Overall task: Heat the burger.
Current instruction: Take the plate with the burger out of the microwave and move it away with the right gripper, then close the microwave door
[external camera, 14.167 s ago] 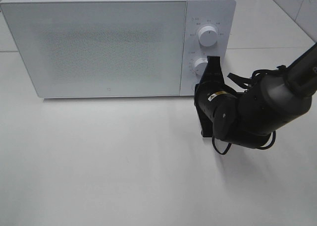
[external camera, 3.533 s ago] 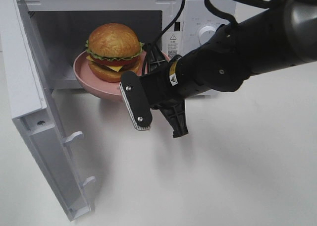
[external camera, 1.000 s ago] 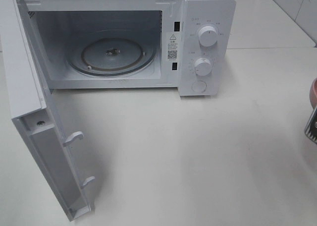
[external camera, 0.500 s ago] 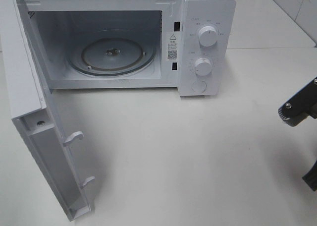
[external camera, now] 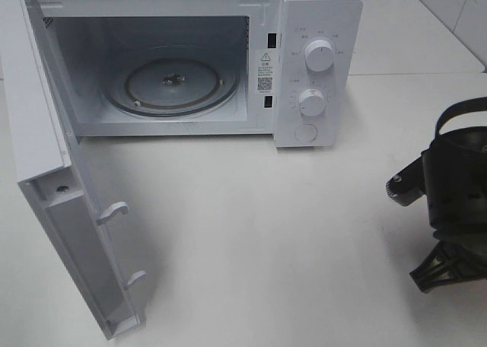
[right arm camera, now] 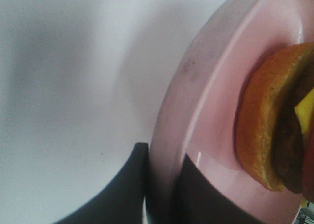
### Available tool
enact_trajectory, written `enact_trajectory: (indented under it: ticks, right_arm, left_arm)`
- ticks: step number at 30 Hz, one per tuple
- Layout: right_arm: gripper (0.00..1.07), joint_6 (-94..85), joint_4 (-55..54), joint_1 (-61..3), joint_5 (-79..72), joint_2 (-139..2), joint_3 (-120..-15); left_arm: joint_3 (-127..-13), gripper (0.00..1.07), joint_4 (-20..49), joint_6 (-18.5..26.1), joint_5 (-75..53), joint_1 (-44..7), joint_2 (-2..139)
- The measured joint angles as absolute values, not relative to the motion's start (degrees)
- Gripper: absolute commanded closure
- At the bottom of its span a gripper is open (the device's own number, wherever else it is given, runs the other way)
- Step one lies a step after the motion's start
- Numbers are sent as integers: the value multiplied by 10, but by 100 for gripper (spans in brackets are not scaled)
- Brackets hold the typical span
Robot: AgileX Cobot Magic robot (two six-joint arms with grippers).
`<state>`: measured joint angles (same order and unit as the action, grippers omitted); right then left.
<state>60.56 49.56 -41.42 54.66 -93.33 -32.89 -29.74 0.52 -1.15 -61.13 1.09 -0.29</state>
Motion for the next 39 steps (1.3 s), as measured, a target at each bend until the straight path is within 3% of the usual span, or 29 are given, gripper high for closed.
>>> enact_trajectory:
  ticks: [14, 16, 20, 21, 22, 24, 26, 39]
  right_arm:
    - [103, 702, 551, -358, 443, -1066, -330]
    - [92, 708, 557, -358, 441, -1077, -330]
    - [81, 708, 557, -358, 444, -1078, -332]
    - [72, 703, 543, -358, 446, -1072, -338]
    - [72, 703, 543, -358, 446, -1072, -338]
    - [61, 673, 509, -358, 448, -1048, -352]
    - [57, 648, 486, -358, 449, -1024, -362]
    - [53, 415, 266, -358, 431, -757, -386]
  left_arm:
    - [-297, 7, 5, -11, -611, 11, -3]
    - [-297, 7, 5, -11, -611, 11, -3]
    - [-297, 7, 5, -11, -611, 11, -3]
    - [-297, 7, 5, -11, -611, 11, -3]
    - [-297, 7, 5, -11, -611, 11, -3]
    - [-297, 7, 5, -11, -611, 11, -3]
    - [-297, 7, 5, -11, -611, 11, -3]
    - [-297, 7, 5, -11, -611, 11, -3]
